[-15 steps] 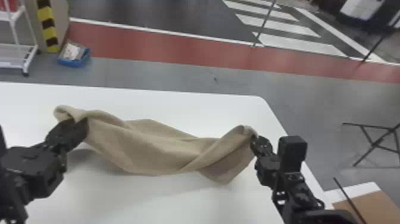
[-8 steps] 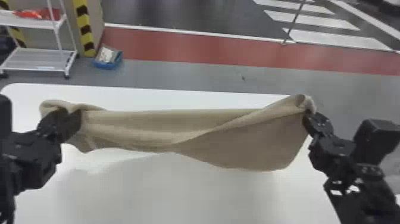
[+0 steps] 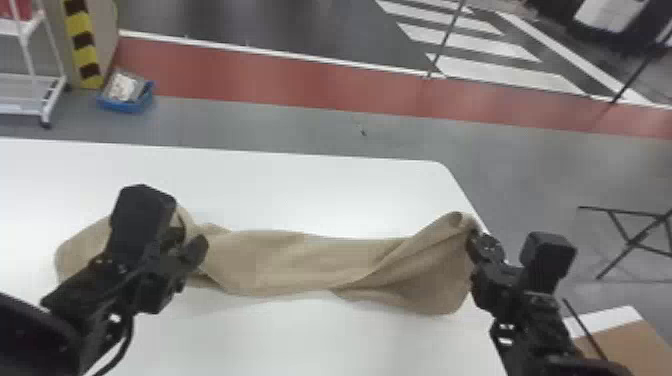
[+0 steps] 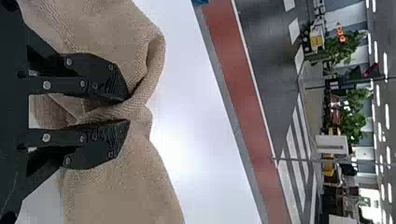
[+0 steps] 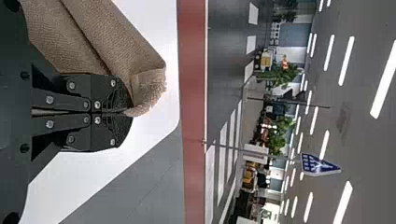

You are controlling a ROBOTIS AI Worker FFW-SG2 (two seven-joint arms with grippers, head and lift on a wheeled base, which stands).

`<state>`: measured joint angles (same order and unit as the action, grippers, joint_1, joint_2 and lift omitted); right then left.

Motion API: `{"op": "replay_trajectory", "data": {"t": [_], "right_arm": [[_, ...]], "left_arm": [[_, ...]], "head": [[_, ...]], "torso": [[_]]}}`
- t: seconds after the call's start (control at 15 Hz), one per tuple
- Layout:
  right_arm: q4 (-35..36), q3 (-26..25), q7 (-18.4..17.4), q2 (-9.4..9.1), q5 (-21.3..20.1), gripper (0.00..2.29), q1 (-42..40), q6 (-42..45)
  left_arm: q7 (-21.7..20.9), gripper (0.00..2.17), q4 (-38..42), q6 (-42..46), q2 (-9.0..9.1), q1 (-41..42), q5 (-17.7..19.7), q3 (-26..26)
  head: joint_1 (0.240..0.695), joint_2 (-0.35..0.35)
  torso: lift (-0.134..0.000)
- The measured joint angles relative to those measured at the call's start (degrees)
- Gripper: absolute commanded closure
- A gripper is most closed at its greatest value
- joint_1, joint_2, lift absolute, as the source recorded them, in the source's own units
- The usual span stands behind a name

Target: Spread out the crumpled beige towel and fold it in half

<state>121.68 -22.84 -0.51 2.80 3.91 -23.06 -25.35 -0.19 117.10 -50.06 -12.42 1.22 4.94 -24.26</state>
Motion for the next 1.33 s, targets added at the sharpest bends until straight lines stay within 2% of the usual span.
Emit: {"op": "replay_trajectory", "data": {"t": [0.13, 0.47, 0.87, 1.2, 1.33], "right_arm": [[-2.3, -2.0, -0.7, 0.21, 0.3, 1.6, 1.4, -0.8], [-11.0, -6.7, -0.9, 1.65, 0.9, 1.6, 6.6, -2.4], [-12.8, -6.9, -0.9, 1.9, 0.2, 1.6, 7.3, -1.5], [-20.3, -11.7, -0.9, 6.49, 0.4, 1.6, 11.7, -3.9], [-20.7, -11.8, -0.7, 6.99, 0.6, 1.6, 12.2, -4.1]], "left_arm": [[0.2, 0.07, -3.0, 4.0, 0.59, -0.7, -0.2, -0.2], [0.2, 0.08, -2.1, 5.2, -0.74, 2.6, 0.5, 6.5], [1.0, 0.09, -6.7, 13.9, -0.96, 2.6, 1.3, 9.5], [1.0, 0.09, -6.0, 14.4, -2.14, 3.4, 2.3, 12.5], [1.2, 0.09, -3.7, 14.3, -2.32, 4.7, 2.7, 13.0]], "head": [[0.695, -0.35], [0.695, -0.35], [0.695, -0.35], [0.695, -0.35], [0.695, -0.35]], "torso": [[-0.124], [-0.124], [-0.124], [-0.124], [-0.124]]}}
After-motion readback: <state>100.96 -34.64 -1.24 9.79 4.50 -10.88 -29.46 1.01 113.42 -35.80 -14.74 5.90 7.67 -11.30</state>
